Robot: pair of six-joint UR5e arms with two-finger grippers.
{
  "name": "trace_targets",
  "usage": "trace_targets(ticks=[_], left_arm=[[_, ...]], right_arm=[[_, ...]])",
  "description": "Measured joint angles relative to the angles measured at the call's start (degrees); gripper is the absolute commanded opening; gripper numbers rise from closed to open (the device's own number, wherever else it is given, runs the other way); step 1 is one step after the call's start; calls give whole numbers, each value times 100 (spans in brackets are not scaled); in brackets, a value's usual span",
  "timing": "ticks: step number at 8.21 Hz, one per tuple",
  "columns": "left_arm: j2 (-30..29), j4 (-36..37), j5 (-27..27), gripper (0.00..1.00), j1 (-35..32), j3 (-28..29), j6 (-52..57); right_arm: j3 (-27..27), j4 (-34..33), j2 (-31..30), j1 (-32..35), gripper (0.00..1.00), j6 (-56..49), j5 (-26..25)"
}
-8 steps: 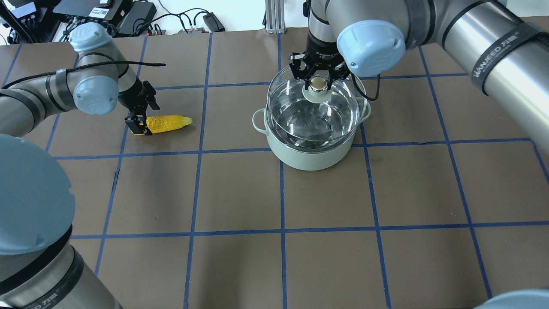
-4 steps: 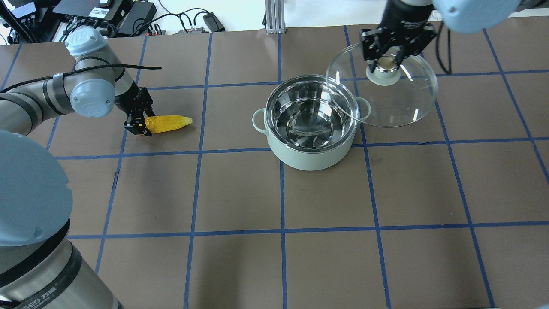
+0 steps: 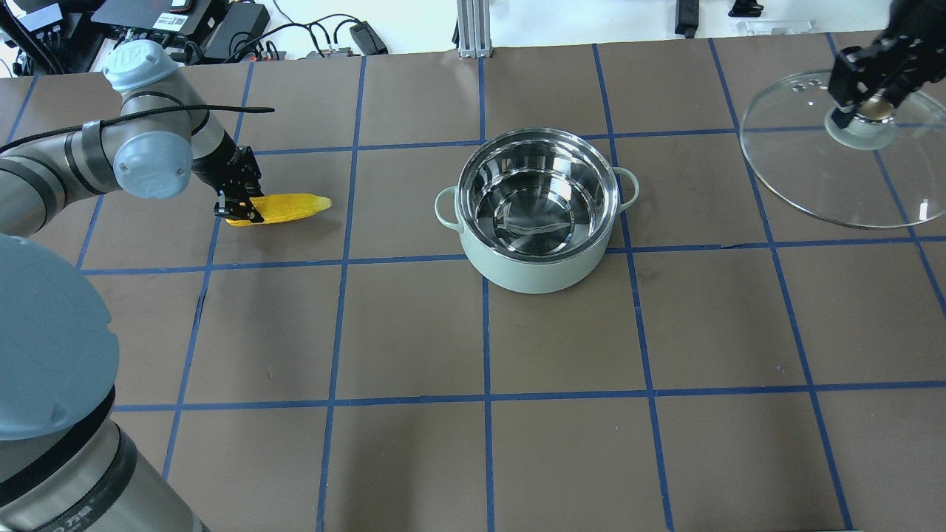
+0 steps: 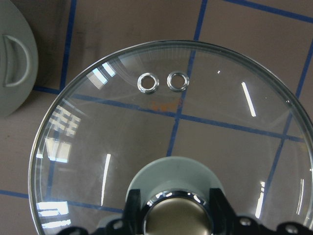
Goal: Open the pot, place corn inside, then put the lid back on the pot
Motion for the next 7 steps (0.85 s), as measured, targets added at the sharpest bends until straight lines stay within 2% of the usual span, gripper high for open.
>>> trace_targets(ticks=[2, 5, 7], left_arm=[[303, -6, -465, 0, 2, 42, -50], [1289, -49, -617, 0, -68, 55, -425], [1755, 8, -623, 0, -441, 63, -479]], right_arm=[[70, 30, -25, -355, 0, -421, -30], [91, -7, 19, -420, 0, -523, 47], [94, -23, 57, -423, 0, -579, 54]])
